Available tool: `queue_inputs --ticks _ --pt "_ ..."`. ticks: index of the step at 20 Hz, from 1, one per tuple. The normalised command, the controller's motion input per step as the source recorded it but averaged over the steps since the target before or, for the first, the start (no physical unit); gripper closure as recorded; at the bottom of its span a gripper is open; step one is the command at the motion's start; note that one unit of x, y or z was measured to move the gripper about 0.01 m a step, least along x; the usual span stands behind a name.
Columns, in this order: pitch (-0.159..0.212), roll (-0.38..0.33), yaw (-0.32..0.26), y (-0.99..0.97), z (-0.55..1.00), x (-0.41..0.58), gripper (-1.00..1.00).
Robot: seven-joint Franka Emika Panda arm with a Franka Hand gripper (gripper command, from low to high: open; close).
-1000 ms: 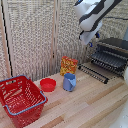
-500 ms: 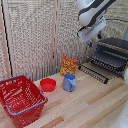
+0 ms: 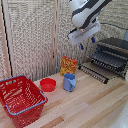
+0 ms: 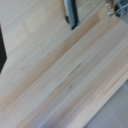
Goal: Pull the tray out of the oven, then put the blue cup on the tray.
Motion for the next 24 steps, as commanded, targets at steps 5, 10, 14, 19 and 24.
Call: queue_inputs --ticks 5,10,14,19,24 --pt "-0.007 0.156 -0.187 0.35 -0.14 -0.153 -1.00" --pt "-0.058 0.214 -0.204 0.21 0.00 -0.214 -1.00" --pt "-0.114 0.213 -0.196 0.13 -0.09 -0.252 -1.00" --pt "-0.079 0.172 -0.172 0.04 -0.35 -0.227 -1.00" --pt "-0.018 0.078 -0.119 0.00 -0.59 -0.258 -1.00"
